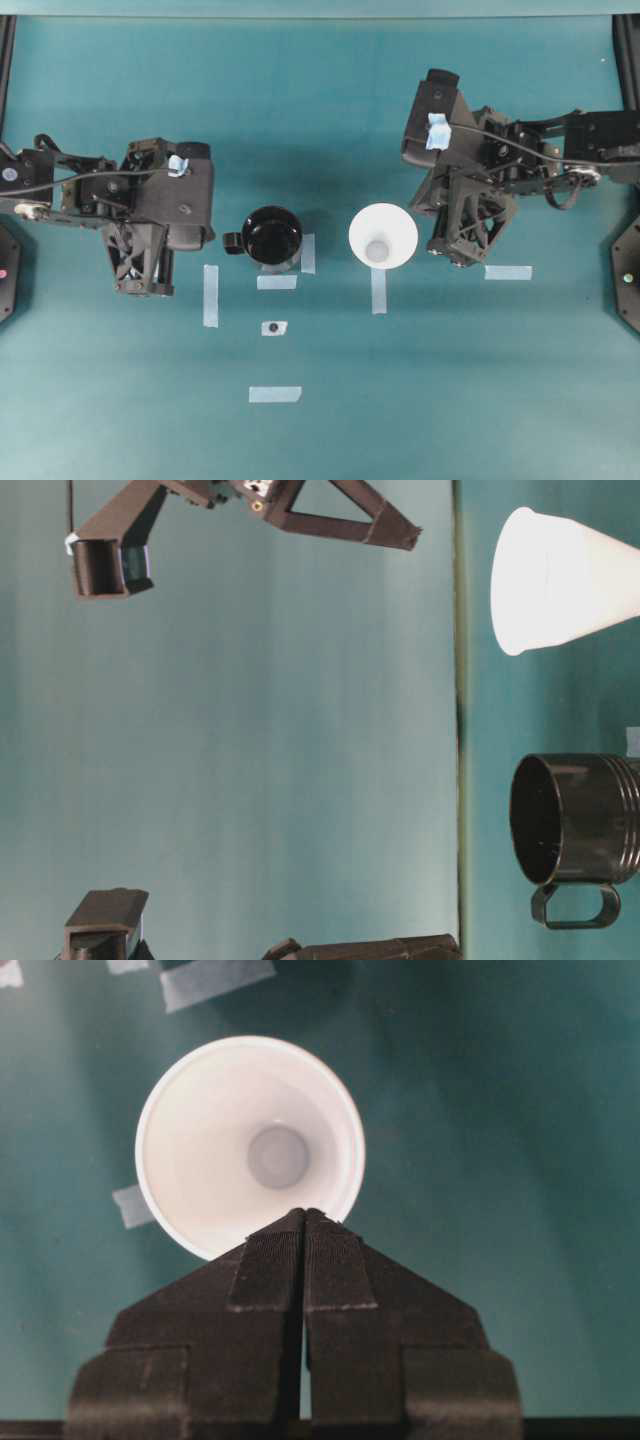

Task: Holding the cup holder with the left arm, the right arm places the cup into the cup holder.
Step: 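Move left gripper over the black holder handle and right gripper over the white cup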

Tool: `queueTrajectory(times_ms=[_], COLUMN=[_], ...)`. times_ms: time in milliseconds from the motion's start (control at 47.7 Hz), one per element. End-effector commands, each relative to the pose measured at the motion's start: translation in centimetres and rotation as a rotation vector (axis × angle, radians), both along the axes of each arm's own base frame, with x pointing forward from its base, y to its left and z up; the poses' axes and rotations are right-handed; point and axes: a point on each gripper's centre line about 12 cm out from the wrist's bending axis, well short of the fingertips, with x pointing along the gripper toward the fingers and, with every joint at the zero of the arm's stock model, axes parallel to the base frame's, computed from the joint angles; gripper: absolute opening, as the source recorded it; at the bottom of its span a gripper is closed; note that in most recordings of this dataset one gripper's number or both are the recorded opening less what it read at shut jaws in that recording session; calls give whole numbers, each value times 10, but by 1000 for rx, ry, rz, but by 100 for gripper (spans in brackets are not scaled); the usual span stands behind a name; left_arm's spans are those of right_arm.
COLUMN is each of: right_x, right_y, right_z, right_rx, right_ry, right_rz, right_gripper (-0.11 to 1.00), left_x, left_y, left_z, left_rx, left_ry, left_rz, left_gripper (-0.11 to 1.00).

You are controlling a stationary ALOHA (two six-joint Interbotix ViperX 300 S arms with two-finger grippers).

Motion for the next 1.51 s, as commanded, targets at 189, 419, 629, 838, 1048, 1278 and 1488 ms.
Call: queueTrajectory(times_ms=[189,419,629,838,1048,1278,1488], right_x=[4,7,8,11,14,20,22], right_y=[-2,-4,-7,-12,-19,-20,-22], right_z=[10,9,7,5,-2,-10,-14], right_rx=[-14,-12,-12,-13,-9,-3,0], right_ry=[-30,-21,-21,-30,-11,21,30], right_rz=[5,2,-11,-24,-43,-44,-50], right_gripper=[2,10,49,97,97,97,97], left_x=[8,9,12,17,26,29,31], left_y=[1,3,10,14,15,15,15], left_z=[12,10,13,5,-5,-18,-26], left_rx=[81,104,98,60,20,6,-19], left_ry=[-37,-37,-71,-70,-52,-7,21], left_rz=[-96,-119,-86,-27,19,32,60], left_gripper=[3,3,14,58,96,89,89])
